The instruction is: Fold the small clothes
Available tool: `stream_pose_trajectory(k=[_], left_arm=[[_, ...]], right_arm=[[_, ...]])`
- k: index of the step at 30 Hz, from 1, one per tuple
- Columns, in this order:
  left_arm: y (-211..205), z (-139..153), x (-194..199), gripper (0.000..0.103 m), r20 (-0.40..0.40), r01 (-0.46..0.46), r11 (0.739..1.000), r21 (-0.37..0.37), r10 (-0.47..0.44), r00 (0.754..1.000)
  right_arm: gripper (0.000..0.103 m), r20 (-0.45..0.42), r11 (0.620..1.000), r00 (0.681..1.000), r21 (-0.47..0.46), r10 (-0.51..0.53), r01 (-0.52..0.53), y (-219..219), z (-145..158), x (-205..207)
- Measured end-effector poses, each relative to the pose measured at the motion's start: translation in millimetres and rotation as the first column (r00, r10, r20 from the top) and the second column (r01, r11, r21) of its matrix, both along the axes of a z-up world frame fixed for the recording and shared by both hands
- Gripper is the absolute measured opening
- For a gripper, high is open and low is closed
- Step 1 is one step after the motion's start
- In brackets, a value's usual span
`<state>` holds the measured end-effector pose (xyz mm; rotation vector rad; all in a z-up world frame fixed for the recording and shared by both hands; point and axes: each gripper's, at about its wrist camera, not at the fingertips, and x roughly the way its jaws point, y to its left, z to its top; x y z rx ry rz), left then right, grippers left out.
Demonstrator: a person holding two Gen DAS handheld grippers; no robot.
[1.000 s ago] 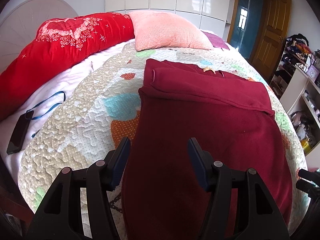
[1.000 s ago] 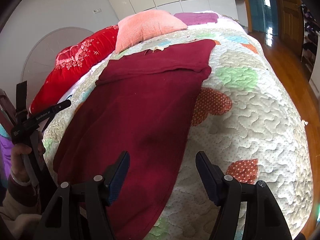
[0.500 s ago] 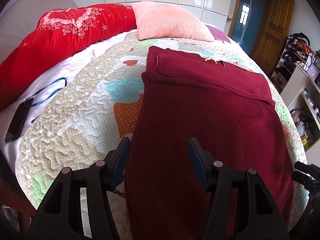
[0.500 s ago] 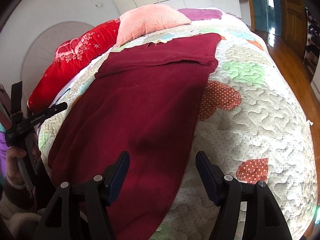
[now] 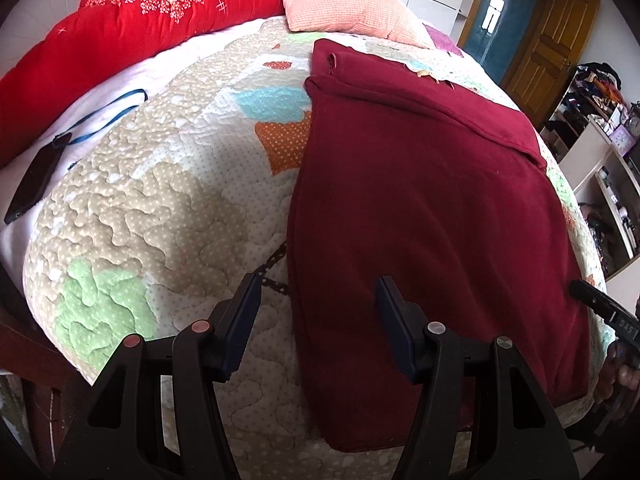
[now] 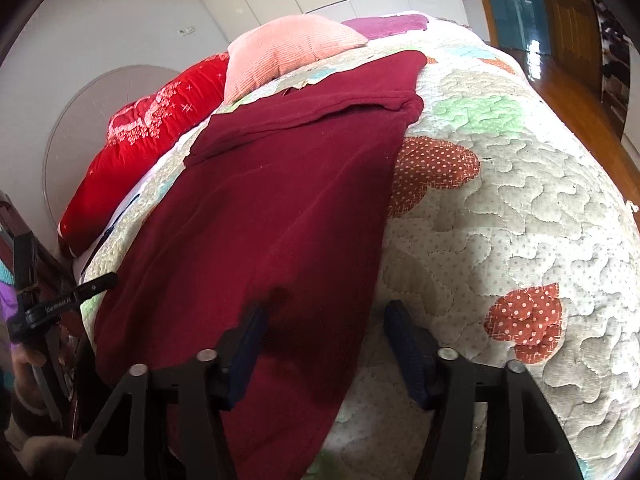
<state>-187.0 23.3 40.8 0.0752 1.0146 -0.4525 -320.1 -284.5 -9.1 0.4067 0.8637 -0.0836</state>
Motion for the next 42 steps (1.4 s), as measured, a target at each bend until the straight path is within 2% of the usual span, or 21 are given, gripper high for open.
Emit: stream_pose_trajectory(k=[1, 2, 7, 11, 13, 16, 21, 27, 29, 30, 34, 37, 39, 41, 42], left_arm=[[0, -1, -1, 0.059, -0.009, 0.004, 1.0, -0.008, -0.004, 1.0], [-1, -2, -1, 0.059, -0.014, 0.008, 1.0, -0.013, -0.008, 1.0], [1, 1, -7, 0.059, -0.009, 0.036, 0.999, -0.017, -0.036, 0.999], [5, -5, -9, 0.059, -0.041, 0.026, 0.999, -0.031, -0.027, 0.999], [7, -6, -13, 0.059, -0.052, 0.038, 0.999, -0.034, -0.039, 0.998], [12, -4, -19, 0.059, -0.041, 0.053, 0.998, -0.032, -0.055, 0.998], [19, -8, -25, 0.059, -0.07, 0.045, 0.997, -0.062, -0.049, 0.996], [25, -8, -28, 0.06, -0.094, 0.029, 0.994, -0.101, -0.039, 0.995], [26, -13, -27, 0.069, -0.115, 0.011, 0.991, -0.131, -0.027, 0.993], [26, -16, -27, 0.07, -0.122, -0.001, 0.991, -0.137, -0.016, 0.992], [15, -17, -30, 0.079, -0.098, 0.036, 0.994, -0.1, -0.046, 0.994], [8, -18, -32, 0.079, -0.081, 0.053, 0.997, -0.061, -0.058, 0.995], [6, -19, -31, 0.078, -0.077, 0.055, 0.997, -0.058, -0.059, 0.995], [7, -19, -31, 0.072, -0.082, 0.053, 0.996, -0.065, -0.058, 0.995], [8, -19, -31, 0.071, -0.085, 0.051, 0.996, -0.067, -0.056, 0.995]], right_arm=[[0.014, -0.001, 1.0, 1.0, -0.009, 0.016, -0.016, 1, 3, 1], [0.009, 0.006, 1.0, 1.0, -0.017, 0.017, -0.017, 0, 7, 1], [0.008, 0.038, 0.992, 0.999, -0.129, -0.001, 0.006, -8, 35, -12], [0.008, -0.031, 0.999, 1.0, -0.032, 0.0, -0.001, -16, 19, -6], [0.015, -0.016, 0.999, 1.0, 0.053, -0.004, 0.005, -22, 17, -15], [0.049, -0.004, 0.988, 0.999, 0.147, 0.04, -0.039, -24, 19, -33], [0.05, -0.033, 0.973, 0.993, 0.207, 0.109, -0.1, -14, 11, -56], [0.051, -0.002, 0.947, 0.985, 0.276, 0.174, -0.167, -4, 0, -68], [0.053, 0.011, 0.939, 0.982, 0.292, 0.188, -0.183, -1, -4, -67], [0.054, 0.015, 0.936, 0.981, 0.297, 0.194, -0.189, 1, -5, -66], [0.054, 0.032, 0.929, 0.974, 0.294, 0.225, -0.225, 12, -7, -63], [0.054, 0.055, 0.925, 0.974, 0.307, 0.22, -0.226, 15, -11, -62], [0.05, 0.061, 0.925, 0.972, 0.299, 0.226, -0.233, 19, -10, -60], [0.042, 0.061, 0.921, 0.969, 0.303, 0.239, -0.246, 20, -10, -59], [0.042, 0.063, 0.918, 0.969, 0.309, 0.24, -0.248, 20, -11, -58]])
